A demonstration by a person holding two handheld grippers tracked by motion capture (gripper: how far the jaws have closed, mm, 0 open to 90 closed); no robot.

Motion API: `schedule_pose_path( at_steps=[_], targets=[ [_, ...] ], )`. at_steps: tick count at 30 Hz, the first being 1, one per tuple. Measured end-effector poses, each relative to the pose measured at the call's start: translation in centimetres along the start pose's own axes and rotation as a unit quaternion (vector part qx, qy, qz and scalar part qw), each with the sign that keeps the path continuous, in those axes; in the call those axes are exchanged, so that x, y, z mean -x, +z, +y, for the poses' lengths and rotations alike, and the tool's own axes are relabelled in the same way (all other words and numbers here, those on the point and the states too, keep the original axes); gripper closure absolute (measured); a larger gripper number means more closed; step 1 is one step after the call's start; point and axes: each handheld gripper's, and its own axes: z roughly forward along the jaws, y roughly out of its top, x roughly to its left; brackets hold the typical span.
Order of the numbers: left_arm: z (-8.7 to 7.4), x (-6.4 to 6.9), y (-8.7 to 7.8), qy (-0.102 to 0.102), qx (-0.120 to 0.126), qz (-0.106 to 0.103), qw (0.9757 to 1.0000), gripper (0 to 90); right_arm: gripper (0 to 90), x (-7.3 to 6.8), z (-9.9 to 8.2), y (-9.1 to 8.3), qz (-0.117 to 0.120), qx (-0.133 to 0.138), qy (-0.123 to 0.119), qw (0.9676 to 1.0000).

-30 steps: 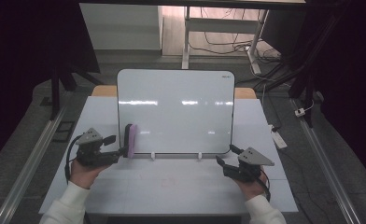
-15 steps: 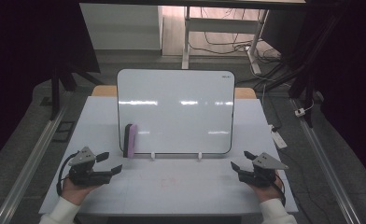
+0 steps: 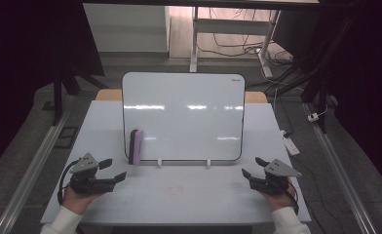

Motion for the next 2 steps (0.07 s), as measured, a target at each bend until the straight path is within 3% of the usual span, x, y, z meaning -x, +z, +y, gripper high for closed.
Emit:
schedule_pose_path(
  at_steps=[2],
  targets=[
    [-0.05,-0.03,0.00,-0.001,-0.001,-0.001,1.0000,23.4,30.7,0.00,0.00,0.01,0.000,0.000,0.000,1.0000]
  ],
)
